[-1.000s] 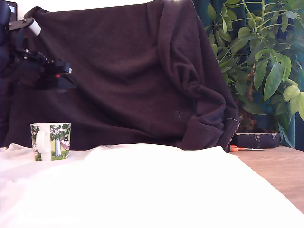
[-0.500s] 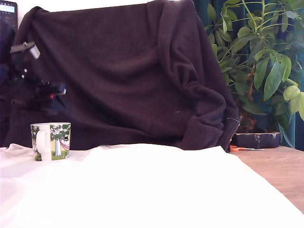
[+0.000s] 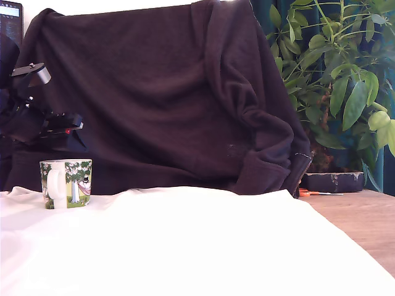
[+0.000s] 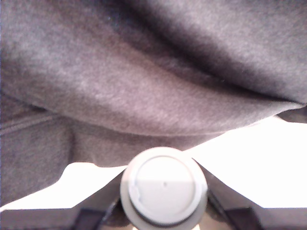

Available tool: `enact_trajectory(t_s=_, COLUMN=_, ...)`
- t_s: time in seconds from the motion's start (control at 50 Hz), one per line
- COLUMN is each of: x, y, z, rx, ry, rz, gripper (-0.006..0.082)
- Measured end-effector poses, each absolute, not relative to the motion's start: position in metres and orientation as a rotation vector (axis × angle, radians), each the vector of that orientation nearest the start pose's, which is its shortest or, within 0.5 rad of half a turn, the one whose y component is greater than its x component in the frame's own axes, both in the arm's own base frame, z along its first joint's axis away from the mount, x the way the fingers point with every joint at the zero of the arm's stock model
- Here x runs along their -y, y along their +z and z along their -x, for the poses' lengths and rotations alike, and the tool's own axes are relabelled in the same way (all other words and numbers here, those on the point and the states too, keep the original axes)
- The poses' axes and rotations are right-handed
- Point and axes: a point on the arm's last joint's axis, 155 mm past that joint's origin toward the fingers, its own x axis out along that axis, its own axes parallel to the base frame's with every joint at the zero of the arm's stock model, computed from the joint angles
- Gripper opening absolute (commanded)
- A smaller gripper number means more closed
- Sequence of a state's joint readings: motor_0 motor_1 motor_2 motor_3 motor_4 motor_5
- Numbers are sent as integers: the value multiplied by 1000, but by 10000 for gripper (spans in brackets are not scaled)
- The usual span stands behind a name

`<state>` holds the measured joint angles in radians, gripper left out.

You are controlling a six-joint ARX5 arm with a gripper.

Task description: Pick the grey coffee capsule and place it inside the green coffee cup

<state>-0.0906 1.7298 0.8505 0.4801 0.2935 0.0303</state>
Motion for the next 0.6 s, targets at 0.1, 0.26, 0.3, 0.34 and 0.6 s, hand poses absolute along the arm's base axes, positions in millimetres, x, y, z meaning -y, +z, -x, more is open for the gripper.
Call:
enact_trajectory(t_s=0.1, x=97, y=119, z=-482, rx=-395, ry=-385, rz=11, gripper=578)
enact_trajectory(t_s=0.26, x=97, y=120, z=-482, rx=-391, ry=-385, rz=11, gripper=478)
enact_trajectory(t_s=0.3, x=97, y=121, z=-482, rx=-390, ry=-385, rz=11, gripper=407)
enact_trajectory(t_s=0.34, x=97, y=125, z=-481, rx=-383, ry=-385, rz=10, gripper=300)
enact_trajectory(t_s=0.6, x=95, y=203, z=-457, rx=-277, ry=-386, rz=0, gripper=-16)
